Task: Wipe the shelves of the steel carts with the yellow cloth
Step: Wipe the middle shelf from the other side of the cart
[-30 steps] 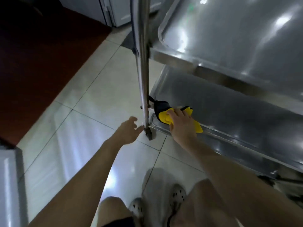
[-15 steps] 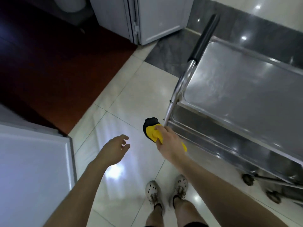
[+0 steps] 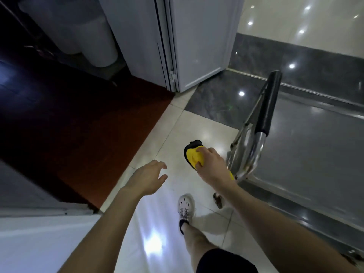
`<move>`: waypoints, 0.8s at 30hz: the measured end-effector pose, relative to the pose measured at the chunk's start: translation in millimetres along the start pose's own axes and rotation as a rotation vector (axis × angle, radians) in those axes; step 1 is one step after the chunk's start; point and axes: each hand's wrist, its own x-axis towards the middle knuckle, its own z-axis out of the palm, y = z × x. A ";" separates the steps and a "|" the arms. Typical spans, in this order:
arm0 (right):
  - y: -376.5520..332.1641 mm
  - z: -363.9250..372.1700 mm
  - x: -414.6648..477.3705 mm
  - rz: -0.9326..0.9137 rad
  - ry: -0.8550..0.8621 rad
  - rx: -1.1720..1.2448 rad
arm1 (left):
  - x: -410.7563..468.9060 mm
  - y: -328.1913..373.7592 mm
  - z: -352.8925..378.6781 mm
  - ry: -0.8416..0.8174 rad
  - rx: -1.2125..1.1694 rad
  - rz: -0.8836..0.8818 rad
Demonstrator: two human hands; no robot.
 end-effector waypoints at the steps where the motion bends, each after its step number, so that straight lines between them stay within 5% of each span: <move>1: -6.6 1.1 24.3 0.014 0.002 0.021 | 17.9 -8.9 -12.5 -0.015 0.013 -0.002; 6: -33.5 -14.0 133.9 0.141 0.021 0.090 | 112.8 -42.9 -91.3 -0.105 0.042 0.020; 15: -18.1 -89.1 288.0 0.326 0.259 0.090 | 324.5 -43.0 -225.2 -0.023 0.112 0.186; 24: 22.3 -143.0 403.6 0.689 0.485 0.206 | 567.0 19.4 -332.8 -0.123 0.208 0.458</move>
